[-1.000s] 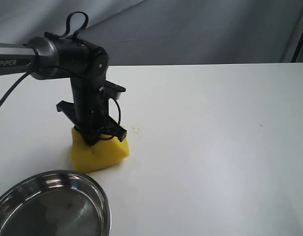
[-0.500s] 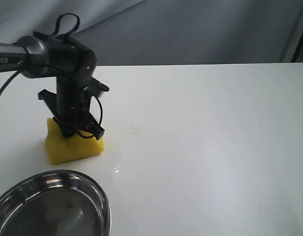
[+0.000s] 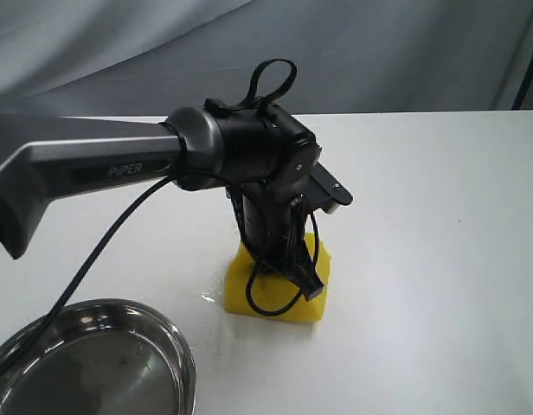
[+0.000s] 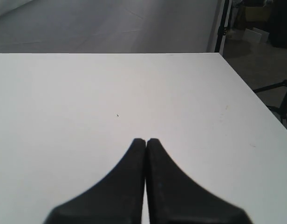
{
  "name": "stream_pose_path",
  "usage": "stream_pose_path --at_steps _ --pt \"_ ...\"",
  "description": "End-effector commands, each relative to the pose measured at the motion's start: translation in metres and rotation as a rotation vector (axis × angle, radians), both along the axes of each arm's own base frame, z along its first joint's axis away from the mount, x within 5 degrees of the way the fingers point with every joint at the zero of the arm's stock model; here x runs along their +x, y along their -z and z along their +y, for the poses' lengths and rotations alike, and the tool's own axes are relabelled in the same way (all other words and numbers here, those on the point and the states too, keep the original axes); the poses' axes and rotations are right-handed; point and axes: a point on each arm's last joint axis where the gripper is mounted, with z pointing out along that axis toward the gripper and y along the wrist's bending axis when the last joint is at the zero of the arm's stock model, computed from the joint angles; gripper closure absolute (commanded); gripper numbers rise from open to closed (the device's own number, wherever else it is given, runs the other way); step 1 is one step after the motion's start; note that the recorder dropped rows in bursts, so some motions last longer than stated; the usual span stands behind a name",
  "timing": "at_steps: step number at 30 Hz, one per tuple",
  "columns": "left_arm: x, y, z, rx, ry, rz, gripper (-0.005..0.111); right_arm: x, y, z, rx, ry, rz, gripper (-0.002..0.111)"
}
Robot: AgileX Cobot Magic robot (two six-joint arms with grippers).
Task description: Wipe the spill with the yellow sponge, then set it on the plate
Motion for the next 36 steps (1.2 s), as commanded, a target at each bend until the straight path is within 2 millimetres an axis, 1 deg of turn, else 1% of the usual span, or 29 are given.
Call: stream_pose_path --at_steps 1,2,3,4,6,7,8,11,13,15,17,20,21,22,24,25,29,31,33,35,36 --pt "0.035 0.043 0.045 0.155 -0.110 0.021 0.107 0.000 0.000 0.000 -0.015 -0.005 -0.004 0.108" --pt "0.043 0.049 0.061 0.181 -0.187 0.050 0.107 0.000 0.000 0.000 -0.015 -0.005 -0.004 0.108" --pt "0.052 0.055 0.082 0.214 -0.254 0.086 0.107 0.000 0.000 0.000 -0.015 -0.005 -0.004 0.108" --pt "0.060 0.057 0.099 0.227 -0.323 0.102 0.107 0.000 0.000 0.000 -0.015 -0.005 -0.004 0.108" --pt "0.075 0.056 0.133 0.236 -0.459 0.119 0.107 0.000 0.000 0.000 -0.015 -0.005 -0.004 0.108" --pt "0.078 0.054 0.142 0.242 -0.489 0.127 0.107 0.000 0.000 0.000 -0.015 -0.005 -0.004 0.108" --pt "0.084 0.054 0.162 0.260 -0.553 0.151 0.107 0.000 0.000 0.000 -0.015 -0.005 -0.004 0.108" --pt "0.087 0.053 0.183 0.288 -0.623 0.186 0.107 0.000 0.000 0.000 -0.015 -0.005 -0.004 0.108" --pt "0.087 0.053 0.183 0.278 -0.633 0.194 0.107 0.000 0.000 0.000 -0.015 -0.005 -0.004 0.108" --pt "0.083 0.053 0.174 0.251 -0.625 0.219 0.107 0.000 0.000 0.000 -0.015 -0.005 -0.004 0.108" --pt "0.076 0.054 0.157 0.219 -0.605 0.247 0.107 0.000 0.000 0.000 -0.015 -0.005 -0.004 0.108" --pt "0.059 0.054 0.121 0.210 -0.508 0.258 0.107 0.000 0.000 0.000 -0.015 -0.005 -0.004 0.108" --pt "0.055 0.055 0.110 0.209 -0.476 0.244 0.107 0.000 0.000 0.000 -0.015 -0.005 -0.004 0.108" --pt "0.047 0.055 0.094 0.206 -0.429 0.225 0.107 0.000 0.000 0.000 -0.015 -0.005 -0.004 0.108" --pt "0.036 0.055 0.072 0.192 -0.369 0.200 0.107 0.000 0.000 0.000 -0.015 -0.005 -0.004 0.108" --pt "0.027 0.056 0.058 0.187 -0.328 0.188 0.107 0.000 0.000 0.000 -0.015 -0.005 -0.004 0.108" --pt "-0.003 0.056 0.020 0.191 -0.176 0.177 0.107 0.000 0.000 0.000 -0.015 -0.005 -0.004 0.108" --pt "-0.017 0.056 0.007 0.199 -0.100 0.178 0.107 0.000 0.000 0.000 -0.015 -0.005 -0.004 0.108" --pt "-0.026 0.056 -0.001 0.204 -0.056 0.174 0.107 0.000 0.000 0.000 -0.015 -0.005 -0.004 0.108" --pt "-0.028 0.056 -0.003 0.206 -0.055 0.171 0.107 0.000 0.000 0.000 -0.015 -0.005 -0.004 0.108" --pt "-0.027 0.056 -0.003 0.201 -0.087 0.165 0.107 0.000 0.000 0.000 -0.015 -0.005 -0.004 0.108"
